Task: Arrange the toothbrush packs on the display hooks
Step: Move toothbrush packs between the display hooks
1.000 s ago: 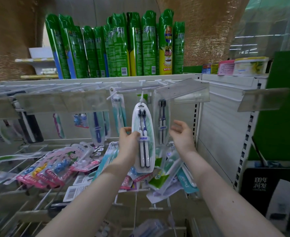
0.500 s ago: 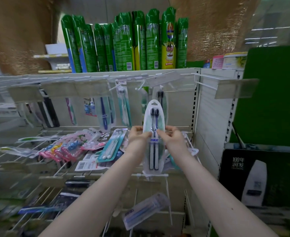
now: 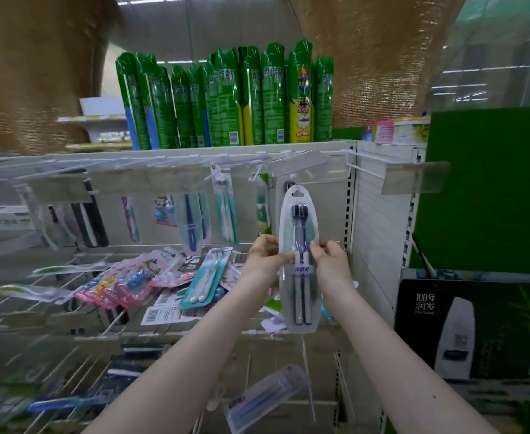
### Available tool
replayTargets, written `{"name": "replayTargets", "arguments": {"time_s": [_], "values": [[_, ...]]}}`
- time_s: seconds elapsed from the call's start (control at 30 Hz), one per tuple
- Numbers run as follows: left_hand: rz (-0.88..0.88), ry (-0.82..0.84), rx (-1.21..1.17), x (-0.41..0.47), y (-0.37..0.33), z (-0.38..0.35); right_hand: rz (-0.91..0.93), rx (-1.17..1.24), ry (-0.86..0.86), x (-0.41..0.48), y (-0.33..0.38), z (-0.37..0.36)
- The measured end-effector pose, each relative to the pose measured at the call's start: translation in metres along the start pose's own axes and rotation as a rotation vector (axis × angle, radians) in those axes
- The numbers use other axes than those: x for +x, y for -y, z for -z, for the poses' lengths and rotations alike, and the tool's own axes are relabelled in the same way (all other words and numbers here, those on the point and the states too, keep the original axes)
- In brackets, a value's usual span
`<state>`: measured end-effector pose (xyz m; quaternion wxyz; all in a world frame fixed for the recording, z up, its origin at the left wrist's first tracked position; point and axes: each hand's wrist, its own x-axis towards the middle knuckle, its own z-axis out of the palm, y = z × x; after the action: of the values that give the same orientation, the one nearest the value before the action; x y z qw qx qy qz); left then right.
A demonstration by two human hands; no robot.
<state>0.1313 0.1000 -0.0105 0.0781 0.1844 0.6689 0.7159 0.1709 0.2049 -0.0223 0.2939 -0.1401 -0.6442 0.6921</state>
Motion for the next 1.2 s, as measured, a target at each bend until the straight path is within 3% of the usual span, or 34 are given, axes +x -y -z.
{"name": "replayTargets", "arguments": {"time_s": [0.4,0.7,1.2], "values": [[0.064,-0.034,-0.099,0.013,-0.005,0.014,0.157,0.044,-0.130,-0.003,0.010,0.005],[0.049,-0.061,-0.091,0.012,-0.005,0.013,0.295,0.027,-0.095,-0.013,0.016,0.008],[0.055,-0.101,-0.065,0.012,-0.007,0.024,0.285,-0.051,-0.021,-0.015,0.019,-0.001]]}}
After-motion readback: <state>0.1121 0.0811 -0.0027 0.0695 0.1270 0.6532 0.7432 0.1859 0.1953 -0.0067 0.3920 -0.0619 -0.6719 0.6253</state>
